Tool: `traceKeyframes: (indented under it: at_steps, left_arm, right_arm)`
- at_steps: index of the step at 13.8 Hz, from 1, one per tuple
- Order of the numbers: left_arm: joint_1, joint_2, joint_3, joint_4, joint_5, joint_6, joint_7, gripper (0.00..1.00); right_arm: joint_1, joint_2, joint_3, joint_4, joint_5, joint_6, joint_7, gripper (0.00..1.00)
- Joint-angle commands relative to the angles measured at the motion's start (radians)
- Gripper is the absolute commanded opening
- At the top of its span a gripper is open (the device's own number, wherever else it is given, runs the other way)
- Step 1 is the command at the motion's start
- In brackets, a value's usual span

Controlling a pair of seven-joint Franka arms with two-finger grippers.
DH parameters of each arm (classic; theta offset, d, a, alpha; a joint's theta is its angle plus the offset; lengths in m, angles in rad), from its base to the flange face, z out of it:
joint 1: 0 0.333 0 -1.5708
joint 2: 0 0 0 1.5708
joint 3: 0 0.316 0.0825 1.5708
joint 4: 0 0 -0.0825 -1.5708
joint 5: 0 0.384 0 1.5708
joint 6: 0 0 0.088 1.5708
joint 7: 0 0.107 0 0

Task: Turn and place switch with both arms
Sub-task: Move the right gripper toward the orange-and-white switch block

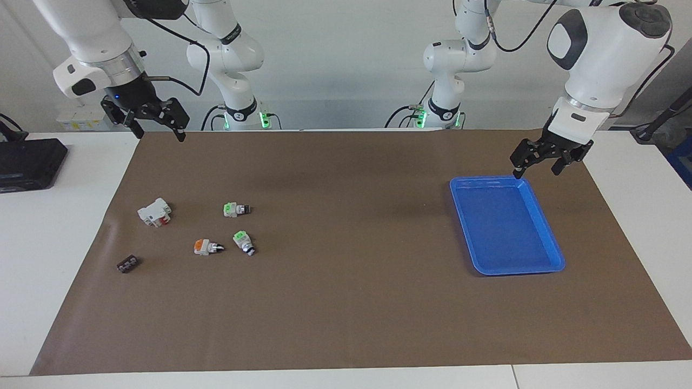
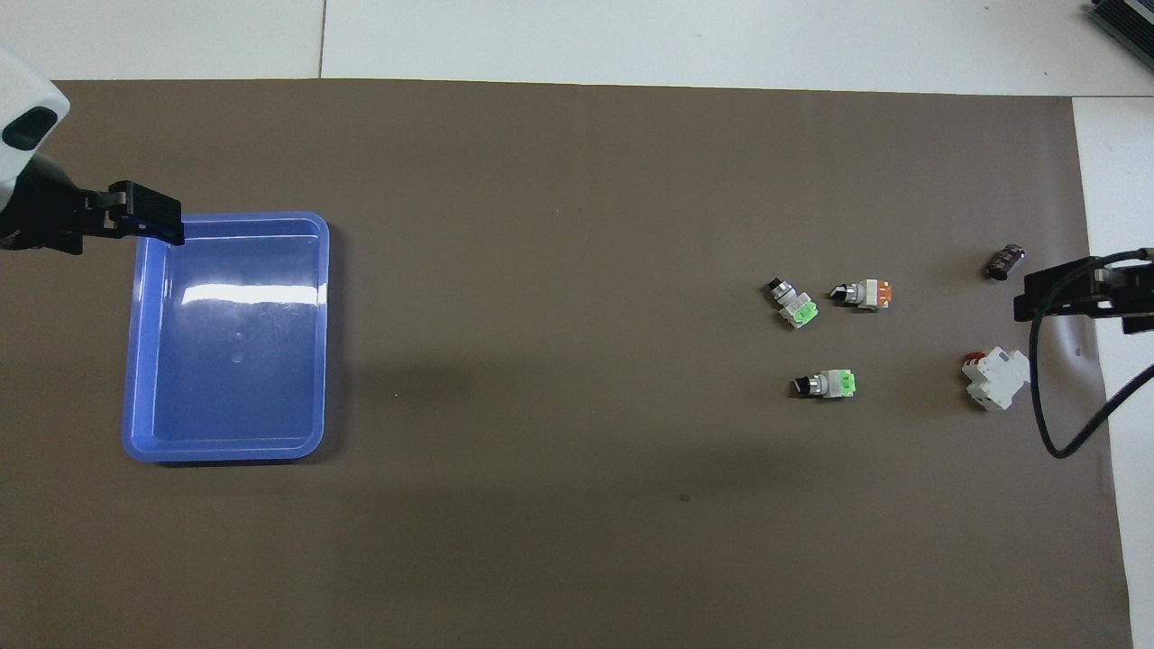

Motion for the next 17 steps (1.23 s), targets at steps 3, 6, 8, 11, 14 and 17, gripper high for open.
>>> traceKeyframes:
  at_steps: [3,6,8,11,14,17]
  left_arm:
    - [0.004,-0.031,0.001,-0.036,-0.007,0.011,0.006,1.0]
    - [0.004,-0.031,0.001,-0.036,-0.009,0.011,0.006,1.0]
    - [0.004,-0.031,0.001,-0.036,-0.007,0.011,0.006,1.0]
    - [0.004,-0.031,0.001,-0.036,-0.007,0.011,0.006,1.0]
    - [0.004,-0.031,0.001,-0.036,-0.009,0.011,0.006,1.0]
    - [0.004,-0.031,0.001,-0.036,-0.009,0.011,0.006,1.0]
  right_arm:
    - [-0.005,-0.026,0.003,-0.036,-0.017,0.004,-0.012,1.0]
    - [-0.009,-0.032,0.003,-0.055,-0.017,0.032,-0.02,1.0]
    - [0.0,-0.038,0.005,-0.073,-0.017,0.059,-0.035,1.0]
    - [-0.012,-0.04,0.005,-0.123,-0.014,0.119,-0.164,1.0]
    - [-0.017,-0.055,0.003,-0.301,-0.005,0.372,-0.3,1.0]
    - [-0.017,0.056,0.005,-0.323,0.004,0.499,-0.479,1.0]
